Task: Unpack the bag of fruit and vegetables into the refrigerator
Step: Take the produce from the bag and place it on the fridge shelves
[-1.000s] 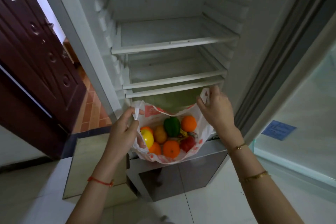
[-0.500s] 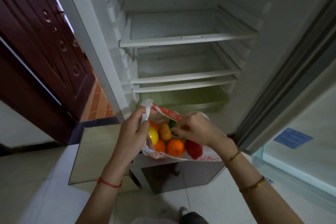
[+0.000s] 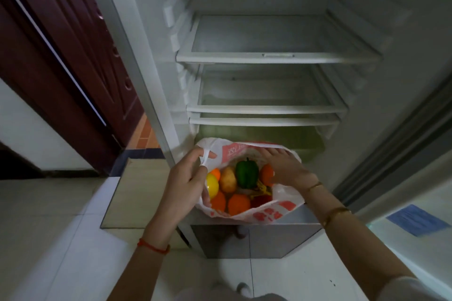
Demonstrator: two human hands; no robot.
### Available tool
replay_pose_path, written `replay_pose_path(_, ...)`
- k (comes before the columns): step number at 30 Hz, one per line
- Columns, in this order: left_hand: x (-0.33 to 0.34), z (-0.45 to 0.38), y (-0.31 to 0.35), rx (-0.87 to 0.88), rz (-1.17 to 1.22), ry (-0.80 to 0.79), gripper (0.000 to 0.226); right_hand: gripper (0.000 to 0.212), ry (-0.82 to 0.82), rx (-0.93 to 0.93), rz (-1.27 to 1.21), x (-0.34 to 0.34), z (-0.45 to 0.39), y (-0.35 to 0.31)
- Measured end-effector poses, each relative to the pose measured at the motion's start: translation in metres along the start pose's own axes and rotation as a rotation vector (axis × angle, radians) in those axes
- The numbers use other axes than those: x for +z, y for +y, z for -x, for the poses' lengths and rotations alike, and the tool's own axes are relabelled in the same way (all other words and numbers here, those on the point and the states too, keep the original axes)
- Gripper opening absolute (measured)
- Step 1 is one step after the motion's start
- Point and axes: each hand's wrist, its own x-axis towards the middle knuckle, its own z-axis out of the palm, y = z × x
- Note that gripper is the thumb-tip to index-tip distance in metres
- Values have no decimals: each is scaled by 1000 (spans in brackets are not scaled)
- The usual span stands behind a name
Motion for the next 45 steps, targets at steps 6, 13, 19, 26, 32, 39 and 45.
replay_pose_path(6,11,-7,-1,13,-25,7,32,75,136,-147,-89,16,-5,12)
replay_pose_path(13,19,-11,1,-18,-17,-9,32,36,52,220,-313,35,-33,-28)
replay_pose_path(19,22,-11,0,-27,-28,7,32,46,-64,316,-408,49,-42,-42)
replay_pose_path(26,25,-10,3,-18,-28,38,33,54,-64,395,-725,51,-31,-41)
replay_pose_path(32,26,-13,2,-16,-4,35,30,68,-124,208,-784,3,-11,-48)
replay_pose_path(39,22,-23,2,-30,-3,74,32,60,2,44,-1081,-99,15,-35)
replay_pose_path(45,20,-32,-1,-40,20,21,36,73,445,96,-1055,-126,-28,-45)
